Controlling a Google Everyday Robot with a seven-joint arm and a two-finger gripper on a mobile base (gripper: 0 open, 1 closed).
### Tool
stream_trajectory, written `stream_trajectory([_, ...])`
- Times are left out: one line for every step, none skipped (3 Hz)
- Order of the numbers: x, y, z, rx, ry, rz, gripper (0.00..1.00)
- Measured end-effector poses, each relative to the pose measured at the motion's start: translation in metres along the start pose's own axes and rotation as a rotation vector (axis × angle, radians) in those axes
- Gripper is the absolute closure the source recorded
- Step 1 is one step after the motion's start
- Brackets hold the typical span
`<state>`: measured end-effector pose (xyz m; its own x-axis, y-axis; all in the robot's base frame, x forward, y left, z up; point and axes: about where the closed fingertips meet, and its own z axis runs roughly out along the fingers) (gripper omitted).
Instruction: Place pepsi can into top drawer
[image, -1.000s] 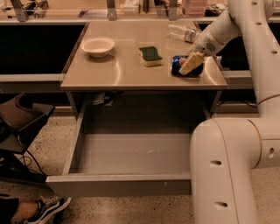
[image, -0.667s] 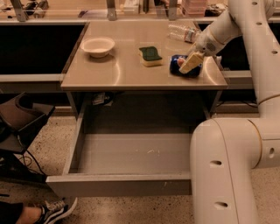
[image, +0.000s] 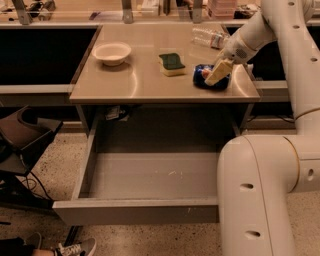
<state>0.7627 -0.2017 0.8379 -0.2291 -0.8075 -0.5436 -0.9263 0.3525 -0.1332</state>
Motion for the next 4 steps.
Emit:
stream_trajectory([-0.015,0.014,-0.033,-0.012,-0.131,-0.070,1.00])
stream_trajectory([-0.035,0.044,-0.104,0.023,-0.315,-0.182,1.00])
stream_trajectory([-0.041,0.081,-0.201,0.177,-0.435,-0.298,1.00])
stream_trajectory([-0.047,0.134,-0.254,0.269,-0.506,-0.397,1.00])
